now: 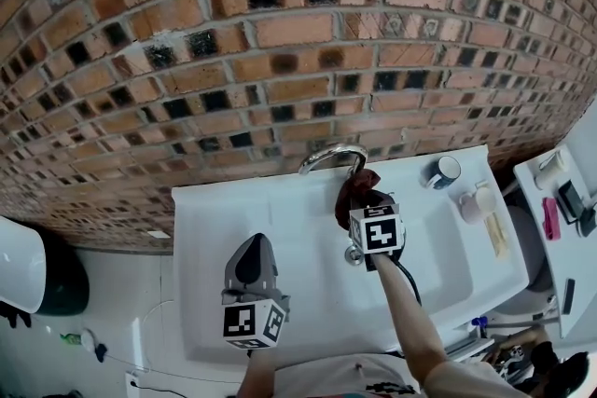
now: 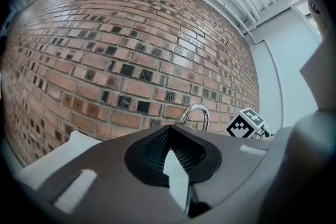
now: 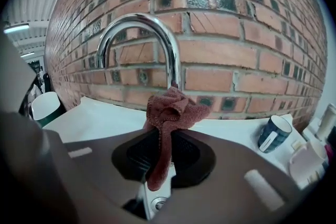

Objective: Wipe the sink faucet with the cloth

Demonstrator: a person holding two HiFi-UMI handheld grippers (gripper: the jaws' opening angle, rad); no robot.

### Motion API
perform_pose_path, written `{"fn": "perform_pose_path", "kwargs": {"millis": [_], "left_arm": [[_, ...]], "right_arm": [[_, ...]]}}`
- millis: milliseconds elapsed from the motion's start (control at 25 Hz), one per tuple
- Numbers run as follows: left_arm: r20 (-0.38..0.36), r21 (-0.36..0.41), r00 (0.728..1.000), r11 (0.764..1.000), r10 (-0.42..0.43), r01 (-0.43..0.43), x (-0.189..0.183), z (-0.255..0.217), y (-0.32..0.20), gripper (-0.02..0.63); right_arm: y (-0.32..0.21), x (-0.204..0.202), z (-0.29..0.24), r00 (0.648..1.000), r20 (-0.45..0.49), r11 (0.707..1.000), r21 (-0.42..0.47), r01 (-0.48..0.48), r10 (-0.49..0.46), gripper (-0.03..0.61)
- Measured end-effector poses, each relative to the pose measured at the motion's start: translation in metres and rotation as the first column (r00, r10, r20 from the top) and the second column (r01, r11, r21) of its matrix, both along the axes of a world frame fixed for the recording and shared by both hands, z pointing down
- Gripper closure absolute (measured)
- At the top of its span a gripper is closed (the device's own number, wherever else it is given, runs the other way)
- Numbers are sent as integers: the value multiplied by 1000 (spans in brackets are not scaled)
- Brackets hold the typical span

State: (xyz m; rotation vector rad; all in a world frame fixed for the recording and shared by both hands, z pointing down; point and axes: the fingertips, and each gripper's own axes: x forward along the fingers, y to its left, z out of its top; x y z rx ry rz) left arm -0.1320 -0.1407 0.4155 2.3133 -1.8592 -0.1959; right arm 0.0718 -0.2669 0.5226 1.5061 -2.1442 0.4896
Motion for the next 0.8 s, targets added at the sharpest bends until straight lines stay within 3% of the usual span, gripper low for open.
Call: {"fn": "perform_pose_path", "kwargs": {"millis": [280,520,720,800], "left_arm": [[3,-17,999,999,-35,35,-13,3,-1,611],[0,-25,999,999,-41,41,-18,9,-5,611],[0,-22,999,999,-33,33,-13,6,-5,611],[9,-18,999,999,-36,36,-12,3,-5,611]], "right_arm": [[0,-29,27,998,-23,996,-72,59,-61,534],[-2,-36,30,995,-69,996,-62,67,-72,534],[0,-36,21,996,54,996,-59,69,-65,532],[6,-37,2,992,96,996,-17,85,-83,532]]}}
